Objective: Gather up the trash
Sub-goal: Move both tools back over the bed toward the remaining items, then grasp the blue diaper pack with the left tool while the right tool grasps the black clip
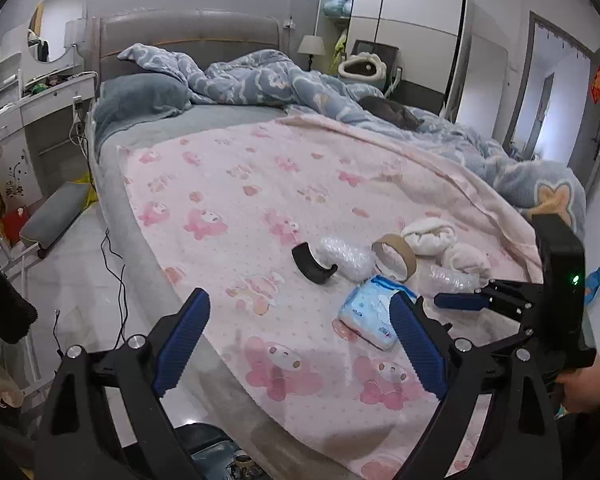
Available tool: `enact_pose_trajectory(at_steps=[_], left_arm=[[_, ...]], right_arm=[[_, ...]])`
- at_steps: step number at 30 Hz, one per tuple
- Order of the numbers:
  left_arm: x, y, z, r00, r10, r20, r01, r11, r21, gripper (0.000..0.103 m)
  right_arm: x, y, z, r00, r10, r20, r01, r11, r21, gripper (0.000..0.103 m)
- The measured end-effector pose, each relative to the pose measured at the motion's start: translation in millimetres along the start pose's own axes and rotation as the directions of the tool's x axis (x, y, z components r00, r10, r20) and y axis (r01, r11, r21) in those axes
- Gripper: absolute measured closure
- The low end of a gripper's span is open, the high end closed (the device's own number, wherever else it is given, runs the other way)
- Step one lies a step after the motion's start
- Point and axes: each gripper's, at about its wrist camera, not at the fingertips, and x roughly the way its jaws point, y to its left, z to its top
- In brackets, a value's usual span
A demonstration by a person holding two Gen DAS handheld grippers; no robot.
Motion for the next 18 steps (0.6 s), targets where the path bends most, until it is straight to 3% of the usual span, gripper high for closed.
enact_pose_trajectory(at_steps=[9,15,18], left_arm=[[17.3,-9.7,1.7,0.997,-0.070,0.012,0.069,0.996,0.053,0.008],[34.4,-24.6,-2.8,0.993,-0.114,-0.034,0.117,0.989,0.096,0.008],[41.8,-31.3,-5.4,0.989,-0.133,-0.056,0.139,0.984,0.110,0.008]], right_arm=[[12.0,-7.5,4.3,1.000,0.028,-0.008,-0.028,1.000,-0.002,0.056],[17.9,-11.3,3.3,0.999,0.042,-0.017,-0.042,0.999,-0.004,0.062],[17.4,-12.5,3.4,0.999,0.044,-0.019,-0.044,0.999,-0.011,0.070]])
